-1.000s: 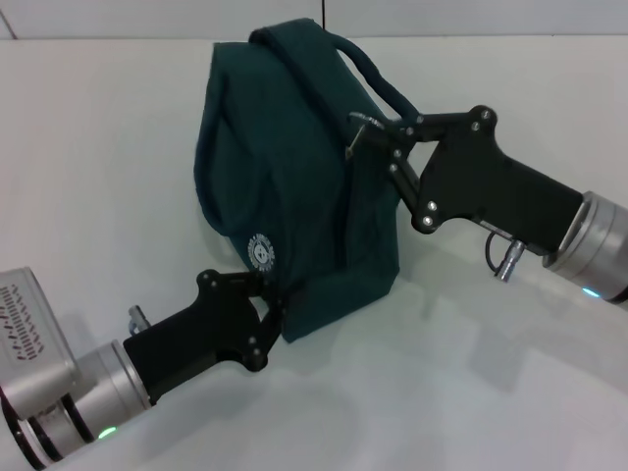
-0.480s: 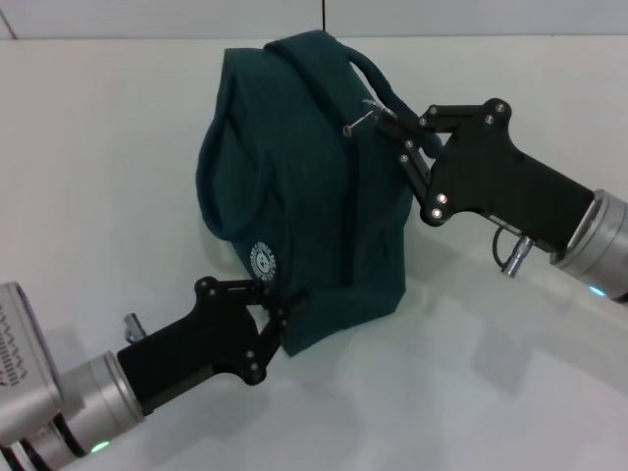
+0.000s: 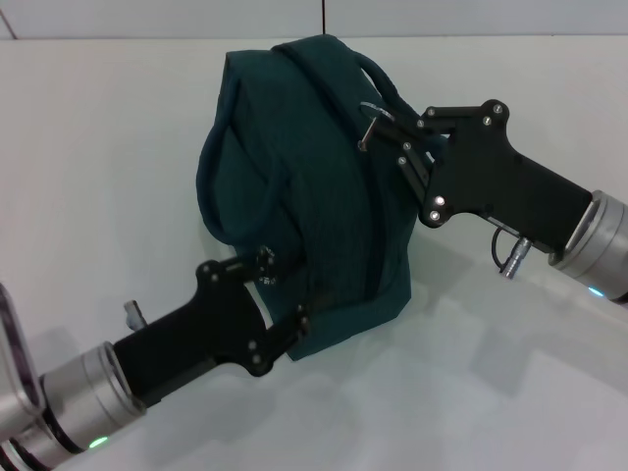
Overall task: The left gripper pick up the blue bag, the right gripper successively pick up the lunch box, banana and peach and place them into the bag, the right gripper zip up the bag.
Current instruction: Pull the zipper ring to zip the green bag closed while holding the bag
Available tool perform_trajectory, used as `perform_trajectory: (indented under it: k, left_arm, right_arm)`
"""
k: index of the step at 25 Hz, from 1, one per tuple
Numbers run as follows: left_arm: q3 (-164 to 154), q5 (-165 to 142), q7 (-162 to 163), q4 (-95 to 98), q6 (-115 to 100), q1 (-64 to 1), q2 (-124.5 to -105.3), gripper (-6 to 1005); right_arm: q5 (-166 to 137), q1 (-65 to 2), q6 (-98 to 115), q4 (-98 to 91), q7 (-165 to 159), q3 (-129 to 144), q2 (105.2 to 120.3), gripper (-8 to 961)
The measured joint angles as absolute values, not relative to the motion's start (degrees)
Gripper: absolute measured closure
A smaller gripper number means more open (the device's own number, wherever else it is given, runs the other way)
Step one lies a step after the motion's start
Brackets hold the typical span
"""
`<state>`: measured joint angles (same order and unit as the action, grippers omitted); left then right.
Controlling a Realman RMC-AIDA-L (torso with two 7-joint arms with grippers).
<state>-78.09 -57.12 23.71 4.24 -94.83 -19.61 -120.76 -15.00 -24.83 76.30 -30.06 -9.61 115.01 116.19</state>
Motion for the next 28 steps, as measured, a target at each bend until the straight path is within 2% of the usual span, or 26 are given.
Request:
perform_trajectory:
  k: [9, 11, 17, 28]
  left_arm:
    - [-78.3, -51.5, 30.8, 4.1, -97.1, -21.8, -120.76, 586]
    - [-78.3, -51.5, 31.0, 4.0, -97.0, -22.4, -120.76, 350]
    - [-78.3, -50.8, 31.1, 3.4, -97.0, -23.9, -120.76, 243]
    - [-78.3, -50.8, 28.9, 3.4, -96.1, -23.9, -120.76, 570]
  right_arm:
    - [-15.0, -25.0, 76.3, -30.1, -9.4, 115.3, 116.19, 938]
    - [-15.0, -25.1, 76.1, -30.1, -9.4, 115.6, 116.19, 938]
    - [-14.4, -25.2, 76.1, -30.1, -9.4, 115.9, 116.19, 937]
    - [-14.3, -24.9, 76.3, -29.9, -9.4, 115.8, 116.19, 937]
